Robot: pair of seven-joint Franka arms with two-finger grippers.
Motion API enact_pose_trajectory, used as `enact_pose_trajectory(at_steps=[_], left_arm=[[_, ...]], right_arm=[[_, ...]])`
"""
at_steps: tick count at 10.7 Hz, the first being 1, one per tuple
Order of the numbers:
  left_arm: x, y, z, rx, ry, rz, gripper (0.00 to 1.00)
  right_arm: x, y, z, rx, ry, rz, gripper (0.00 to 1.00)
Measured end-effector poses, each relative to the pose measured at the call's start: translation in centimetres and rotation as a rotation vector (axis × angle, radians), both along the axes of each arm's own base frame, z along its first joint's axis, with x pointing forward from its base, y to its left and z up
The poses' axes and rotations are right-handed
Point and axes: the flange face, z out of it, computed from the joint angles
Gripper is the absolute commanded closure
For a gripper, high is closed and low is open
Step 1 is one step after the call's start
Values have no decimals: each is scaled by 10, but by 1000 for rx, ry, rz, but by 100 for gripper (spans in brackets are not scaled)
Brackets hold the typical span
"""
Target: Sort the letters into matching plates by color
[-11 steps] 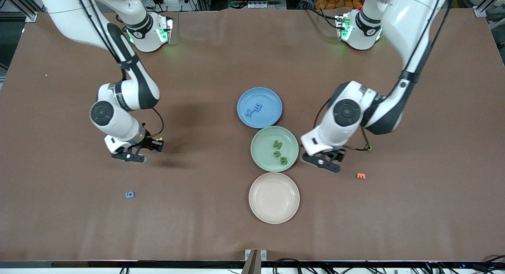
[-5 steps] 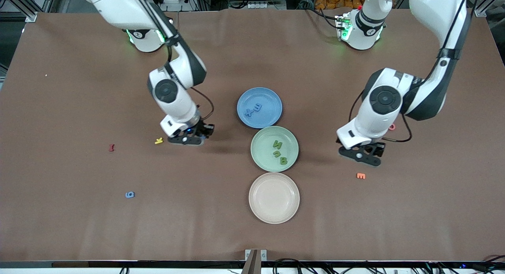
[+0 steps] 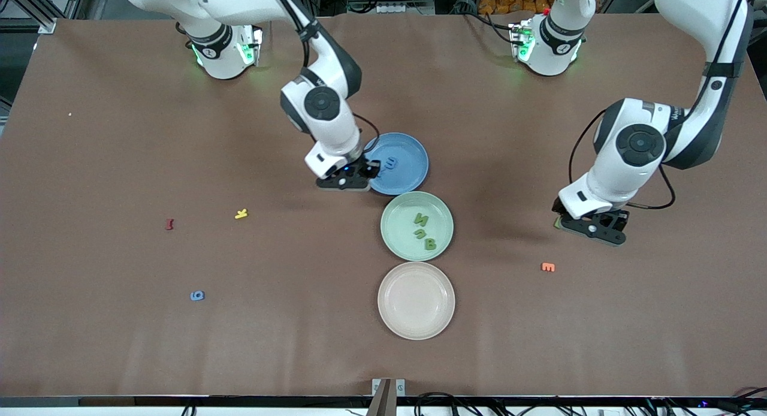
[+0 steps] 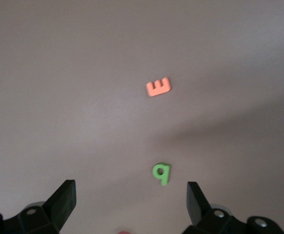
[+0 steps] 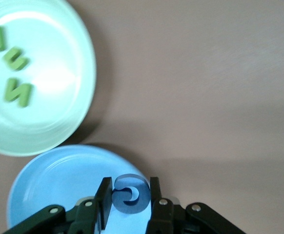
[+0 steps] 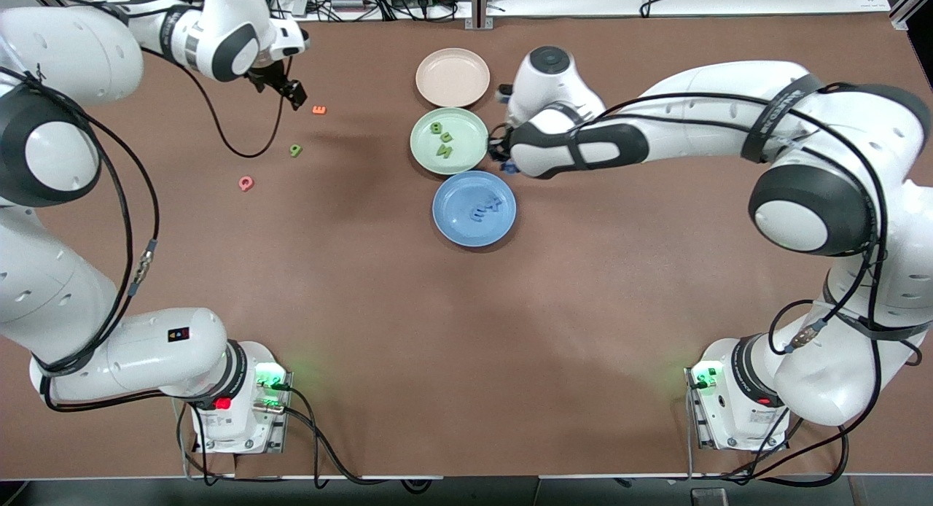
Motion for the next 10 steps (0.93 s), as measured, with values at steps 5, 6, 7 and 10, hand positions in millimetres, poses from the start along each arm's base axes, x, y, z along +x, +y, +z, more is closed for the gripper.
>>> enact_pose_trajectory(at_steps=[5, 6, 7, 10], left_arm=[[-14, 44, -23, -23, -10, 22, 0], [-17, 46, -24, -22, -8, 26, 0], [-18, 51, -23, -23, -13, 32, 0], [-23, 67, -23, -18, -15, 36, 0]], right_arm=[[-39, 52, -17, 6, 31, 38, 0], [-41, 54, -20, 2, 34, 42, 0], [-40, 54, -21, 1, 33, 54, 0], [-31, 46, -19, -28, 47, 127, 0]])
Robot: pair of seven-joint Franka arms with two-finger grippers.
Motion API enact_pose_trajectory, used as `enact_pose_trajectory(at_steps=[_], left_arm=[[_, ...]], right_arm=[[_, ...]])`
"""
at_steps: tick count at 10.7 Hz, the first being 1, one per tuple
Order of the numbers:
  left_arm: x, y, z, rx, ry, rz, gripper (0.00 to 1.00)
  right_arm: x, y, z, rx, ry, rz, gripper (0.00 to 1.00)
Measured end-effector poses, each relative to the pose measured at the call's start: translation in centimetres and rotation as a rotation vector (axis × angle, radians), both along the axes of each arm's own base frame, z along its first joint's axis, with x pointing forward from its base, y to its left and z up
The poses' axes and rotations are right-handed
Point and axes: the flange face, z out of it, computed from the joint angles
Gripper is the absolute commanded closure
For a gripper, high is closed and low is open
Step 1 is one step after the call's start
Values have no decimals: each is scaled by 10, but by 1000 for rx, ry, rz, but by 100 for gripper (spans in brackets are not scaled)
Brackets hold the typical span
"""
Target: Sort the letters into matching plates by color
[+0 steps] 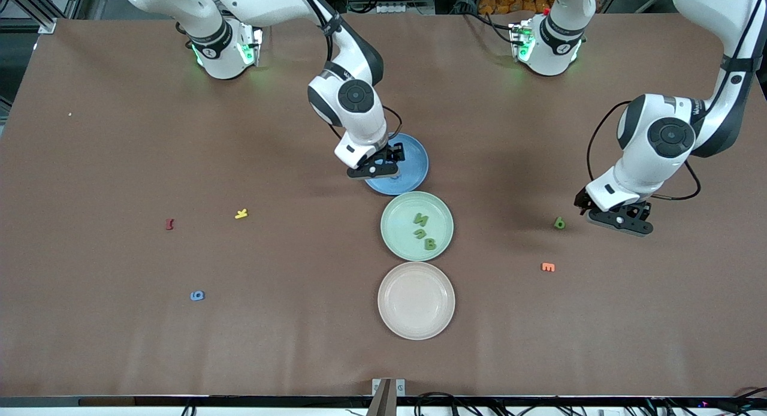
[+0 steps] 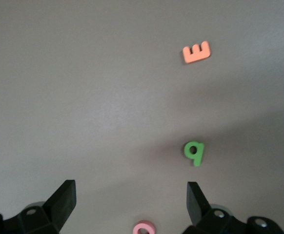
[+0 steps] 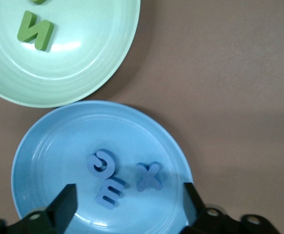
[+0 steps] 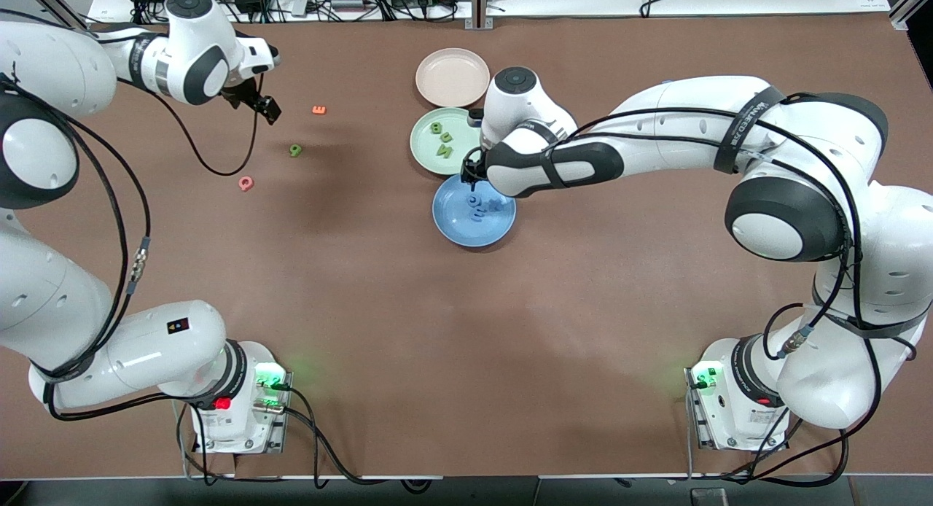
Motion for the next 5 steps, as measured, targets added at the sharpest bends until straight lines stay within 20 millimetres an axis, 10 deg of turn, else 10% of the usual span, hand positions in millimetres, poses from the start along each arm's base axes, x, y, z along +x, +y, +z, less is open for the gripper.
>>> enact_pose_trajectory(at_steps=[5], left_arm=[[-16, 25, -19, -16, -5, -26, 0]], right_arm=[[96, -93, 22, 10, -53, 71, 0]])
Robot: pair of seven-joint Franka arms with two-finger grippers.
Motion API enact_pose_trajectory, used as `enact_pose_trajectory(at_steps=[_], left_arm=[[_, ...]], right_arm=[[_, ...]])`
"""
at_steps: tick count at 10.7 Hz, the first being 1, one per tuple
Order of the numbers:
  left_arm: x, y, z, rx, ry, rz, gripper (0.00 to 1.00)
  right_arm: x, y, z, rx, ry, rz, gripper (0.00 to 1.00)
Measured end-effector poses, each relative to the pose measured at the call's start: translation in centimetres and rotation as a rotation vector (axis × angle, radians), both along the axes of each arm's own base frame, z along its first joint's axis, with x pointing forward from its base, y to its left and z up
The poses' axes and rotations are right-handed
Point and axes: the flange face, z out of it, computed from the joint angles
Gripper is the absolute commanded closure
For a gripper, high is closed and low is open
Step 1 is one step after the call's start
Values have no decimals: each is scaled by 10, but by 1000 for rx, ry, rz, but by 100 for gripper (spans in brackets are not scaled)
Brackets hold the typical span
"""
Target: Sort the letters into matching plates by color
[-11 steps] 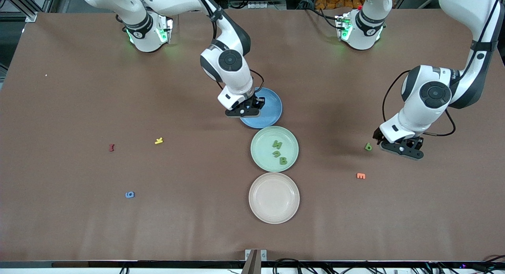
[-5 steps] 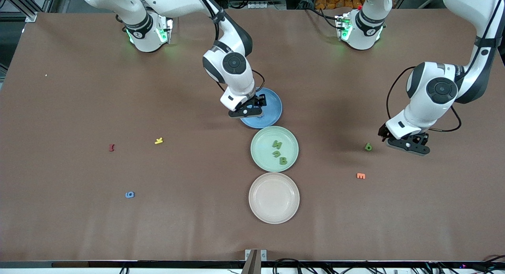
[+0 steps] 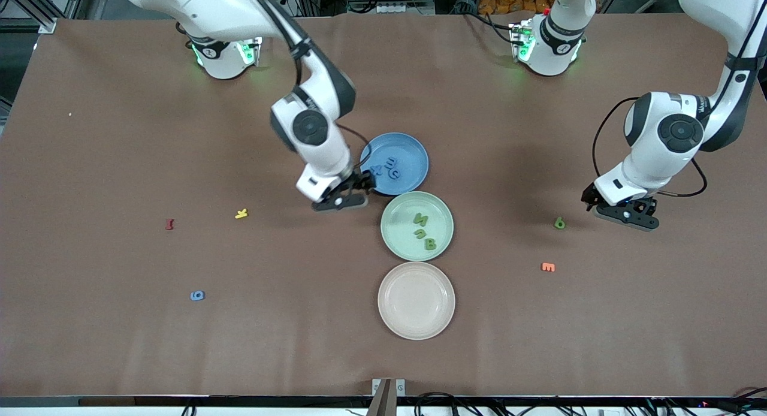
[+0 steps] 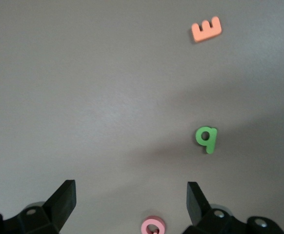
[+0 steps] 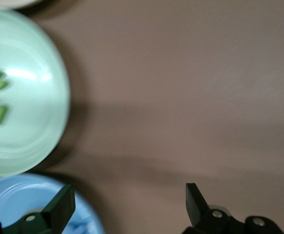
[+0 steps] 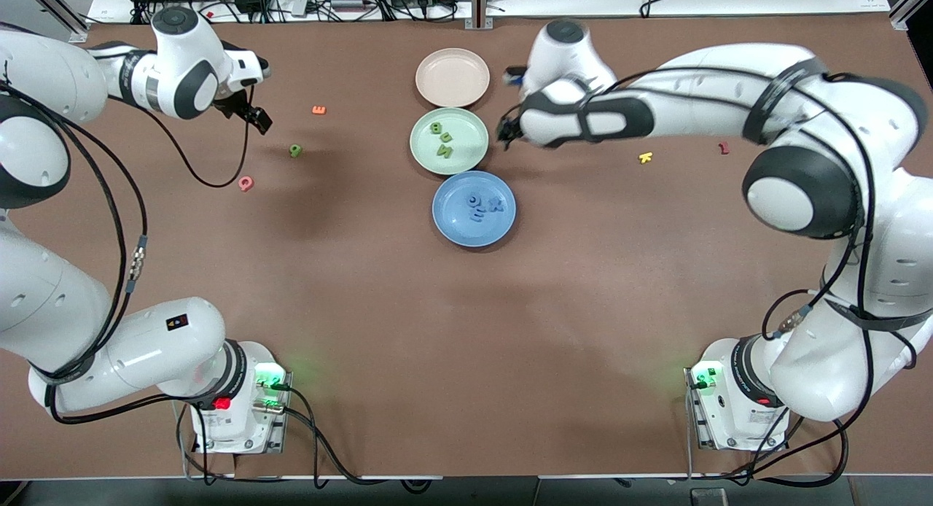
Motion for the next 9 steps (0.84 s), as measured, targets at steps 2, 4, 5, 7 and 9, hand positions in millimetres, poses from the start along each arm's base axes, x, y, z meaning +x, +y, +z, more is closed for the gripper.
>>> enact_pose_trajectory(at_steps=[2, 4, 5, 7, 9], left_arm=[[-12, 0, -14, -23, -17, -5, 0], [-22, -1, -26, -44, -29, -10, 0], [-25, -2, -33, -60, -41, -15, 0], [-28, -6, -50, -98, -57, -19, 0], [-28, -9, -66, -132, -71, -22, 0]], right_arm=[[44, -66, 8, -4, -19, 36, 0], [76, -134, 7, -24, -10, 105, 0], [91, -174, 7, -32, -16, 127, 0], [116, -246, 11, -41, -38, 147, 0], [134, -303, 19, -46, -63, 151, 0]])
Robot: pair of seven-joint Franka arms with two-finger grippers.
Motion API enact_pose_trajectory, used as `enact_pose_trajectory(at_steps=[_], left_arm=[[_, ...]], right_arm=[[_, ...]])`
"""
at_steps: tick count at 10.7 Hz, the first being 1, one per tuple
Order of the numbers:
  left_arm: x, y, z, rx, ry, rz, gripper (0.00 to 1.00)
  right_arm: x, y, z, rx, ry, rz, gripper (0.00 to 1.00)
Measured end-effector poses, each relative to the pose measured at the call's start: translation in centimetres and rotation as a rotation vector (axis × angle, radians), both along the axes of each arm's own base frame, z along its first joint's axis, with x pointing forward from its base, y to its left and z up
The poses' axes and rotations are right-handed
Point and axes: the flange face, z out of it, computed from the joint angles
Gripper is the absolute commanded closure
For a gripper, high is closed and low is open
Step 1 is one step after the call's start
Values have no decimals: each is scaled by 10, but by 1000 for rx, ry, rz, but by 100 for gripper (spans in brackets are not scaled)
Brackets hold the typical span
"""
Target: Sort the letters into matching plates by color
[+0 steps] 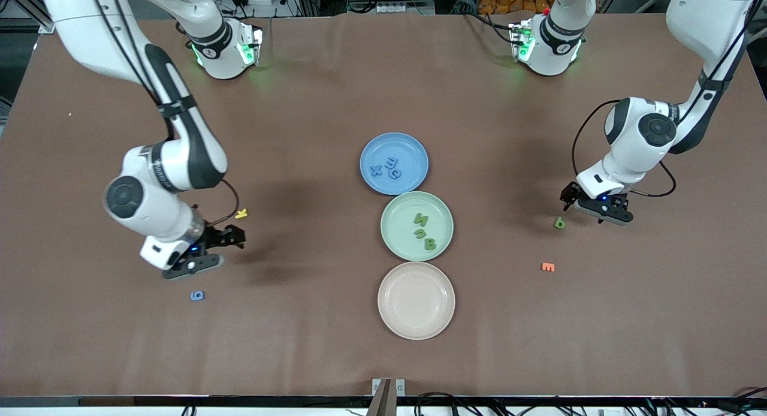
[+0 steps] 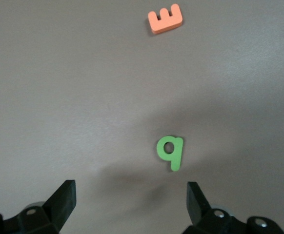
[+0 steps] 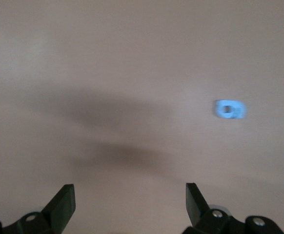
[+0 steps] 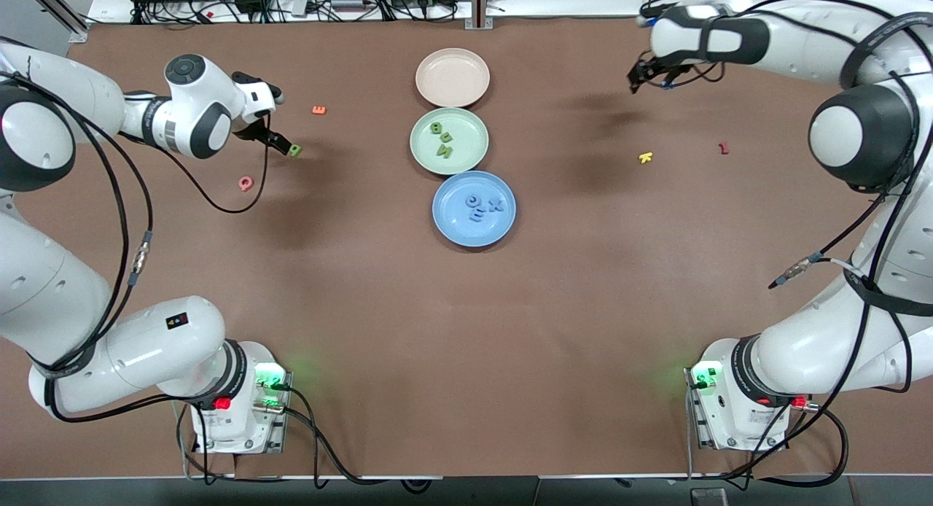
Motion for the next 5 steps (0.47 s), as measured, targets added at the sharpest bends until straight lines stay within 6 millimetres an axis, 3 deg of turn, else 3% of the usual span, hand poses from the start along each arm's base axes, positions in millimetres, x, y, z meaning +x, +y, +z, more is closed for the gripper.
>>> enact_pose_trajectory(at_steps=[2, 5], left_arm=[[-1, -3, -12, -24, -2, -2, 0], [2, -8, -13, -31, -7, -8, 0]], right_arm=[[14, -48, 0, -4, -14, 0, 0], [35, -86, -22, -19, -16, -19, 0]])
